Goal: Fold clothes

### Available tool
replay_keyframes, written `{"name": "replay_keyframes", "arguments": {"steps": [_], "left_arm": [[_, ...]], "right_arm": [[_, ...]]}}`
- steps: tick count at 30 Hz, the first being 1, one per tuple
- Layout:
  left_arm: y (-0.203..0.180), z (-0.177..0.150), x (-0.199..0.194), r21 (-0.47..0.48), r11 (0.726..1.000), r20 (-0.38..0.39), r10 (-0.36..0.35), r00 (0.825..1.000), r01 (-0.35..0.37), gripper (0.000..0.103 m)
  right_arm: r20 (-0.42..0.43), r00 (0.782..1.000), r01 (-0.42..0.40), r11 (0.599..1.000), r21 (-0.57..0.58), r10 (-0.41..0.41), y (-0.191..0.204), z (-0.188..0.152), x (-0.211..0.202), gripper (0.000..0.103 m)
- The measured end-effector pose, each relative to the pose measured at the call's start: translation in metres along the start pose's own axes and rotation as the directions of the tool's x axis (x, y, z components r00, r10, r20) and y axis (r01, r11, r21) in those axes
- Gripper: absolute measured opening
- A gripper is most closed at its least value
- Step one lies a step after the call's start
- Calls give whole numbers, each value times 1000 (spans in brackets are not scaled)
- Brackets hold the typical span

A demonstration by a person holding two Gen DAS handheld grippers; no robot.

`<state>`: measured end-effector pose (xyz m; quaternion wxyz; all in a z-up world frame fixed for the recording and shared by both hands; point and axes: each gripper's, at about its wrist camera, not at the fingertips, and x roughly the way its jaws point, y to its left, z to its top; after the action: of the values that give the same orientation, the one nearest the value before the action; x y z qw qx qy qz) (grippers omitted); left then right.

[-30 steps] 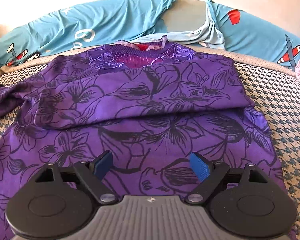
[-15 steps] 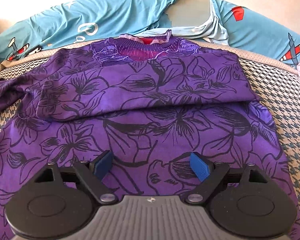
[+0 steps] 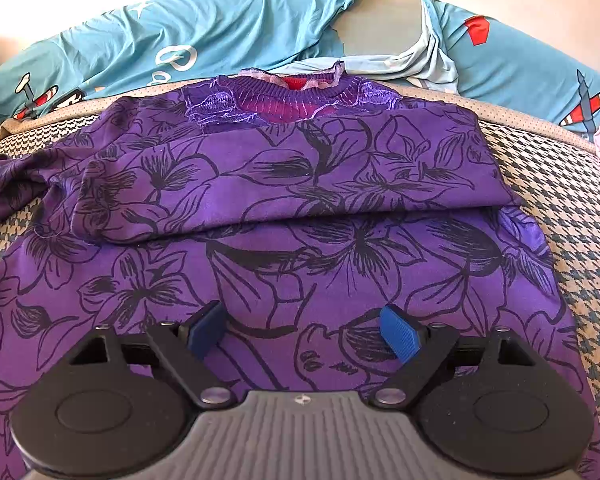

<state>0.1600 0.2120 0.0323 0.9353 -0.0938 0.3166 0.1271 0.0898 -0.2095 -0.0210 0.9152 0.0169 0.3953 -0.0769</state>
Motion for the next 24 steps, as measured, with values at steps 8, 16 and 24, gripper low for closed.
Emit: {"name": "replay_keyframes", "arguments": {"steps": [8,16,24], "left_arm": [[-48,5,-23,45,950,-38,-306,951,307,11],[-129,-4,-48,99,771,-171,-610,774,629,12],[-152,-8,-57,169,710,-184,-659,729,684,65]], "right_arm": [[-3,1000,-8,1000,10,8,-2,0,1,84],[3,1000,-19,1000,23,19,-2,4,1,84],[68,987,-151,988,33,148,1,10,-12,84]]}}
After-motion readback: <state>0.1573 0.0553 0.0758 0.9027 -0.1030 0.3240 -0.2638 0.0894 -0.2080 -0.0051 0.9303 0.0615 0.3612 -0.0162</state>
